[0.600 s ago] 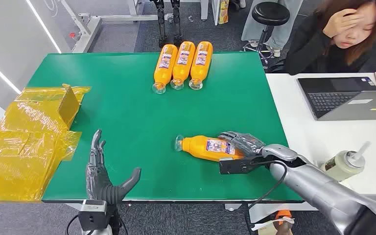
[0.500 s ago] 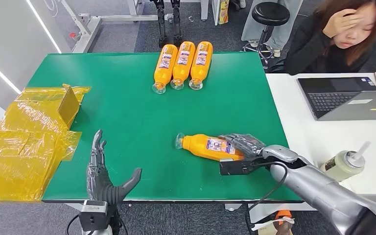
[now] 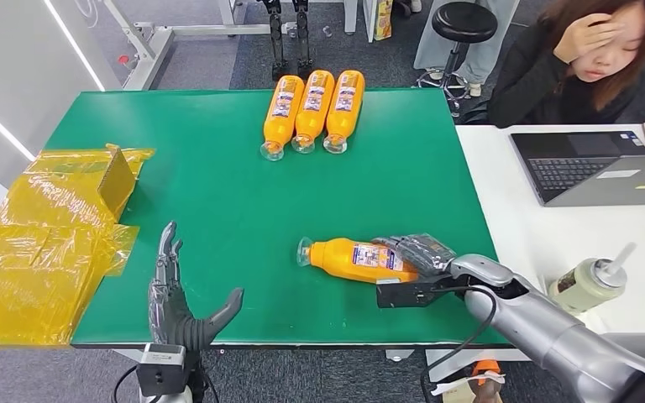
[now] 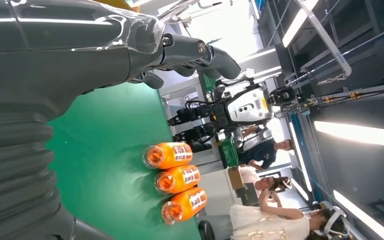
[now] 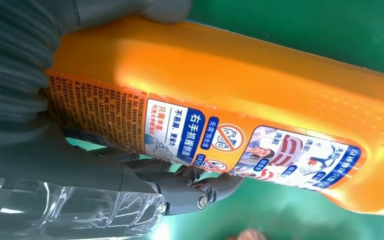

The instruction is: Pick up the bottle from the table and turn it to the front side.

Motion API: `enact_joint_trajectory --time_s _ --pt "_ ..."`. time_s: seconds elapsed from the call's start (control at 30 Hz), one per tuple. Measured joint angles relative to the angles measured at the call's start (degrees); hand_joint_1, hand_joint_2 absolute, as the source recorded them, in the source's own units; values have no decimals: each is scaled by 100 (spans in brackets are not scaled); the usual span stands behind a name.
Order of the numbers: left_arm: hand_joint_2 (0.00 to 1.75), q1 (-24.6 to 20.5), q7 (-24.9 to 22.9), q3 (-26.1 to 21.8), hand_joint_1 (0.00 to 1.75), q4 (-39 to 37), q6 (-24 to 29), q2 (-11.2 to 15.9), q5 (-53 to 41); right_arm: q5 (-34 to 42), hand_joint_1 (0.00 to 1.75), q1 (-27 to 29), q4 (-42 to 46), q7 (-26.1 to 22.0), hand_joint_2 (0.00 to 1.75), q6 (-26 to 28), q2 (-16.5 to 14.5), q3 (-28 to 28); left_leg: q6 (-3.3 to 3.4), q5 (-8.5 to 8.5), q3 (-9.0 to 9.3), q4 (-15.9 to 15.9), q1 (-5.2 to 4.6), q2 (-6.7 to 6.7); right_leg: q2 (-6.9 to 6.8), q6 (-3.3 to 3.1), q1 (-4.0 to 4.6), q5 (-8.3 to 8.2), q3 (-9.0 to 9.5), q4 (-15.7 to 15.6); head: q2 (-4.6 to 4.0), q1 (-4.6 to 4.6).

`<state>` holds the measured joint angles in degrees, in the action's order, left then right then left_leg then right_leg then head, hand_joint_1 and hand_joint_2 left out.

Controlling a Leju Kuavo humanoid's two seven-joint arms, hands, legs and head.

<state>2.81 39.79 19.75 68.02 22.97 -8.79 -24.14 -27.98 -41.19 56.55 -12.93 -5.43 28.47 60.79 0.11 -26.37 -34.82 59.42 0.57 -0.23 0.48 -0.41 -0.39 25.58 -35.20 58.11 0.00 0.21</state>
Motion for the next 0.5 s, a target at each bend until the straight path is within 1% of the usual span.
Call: enact_joint_trajectory --time_s 0.27,0.43,0.5 --pt "175 31 -8 -44 0 73 33 -10 -87 -312 175 123 897 52 175 280 128 -690 0 0 -4 0 0 -1 0 0 0 1 -4 0 0 1" --pt "175 90 -95 -127 0 205 -26 -10 -109 -381 175 321 1652 123 175 351 324 -1160 3 -2 -8 0 0 -3 -3 1 0 1 -7 -1 0 1" --pt "175 100 -131 -152 0 237 -128 -10 -64 -395 175 427 1924 140 175 368 404 -1315 3 -2 -9 0 0 -3 -3 1 0 2 -7 -1 0 1"
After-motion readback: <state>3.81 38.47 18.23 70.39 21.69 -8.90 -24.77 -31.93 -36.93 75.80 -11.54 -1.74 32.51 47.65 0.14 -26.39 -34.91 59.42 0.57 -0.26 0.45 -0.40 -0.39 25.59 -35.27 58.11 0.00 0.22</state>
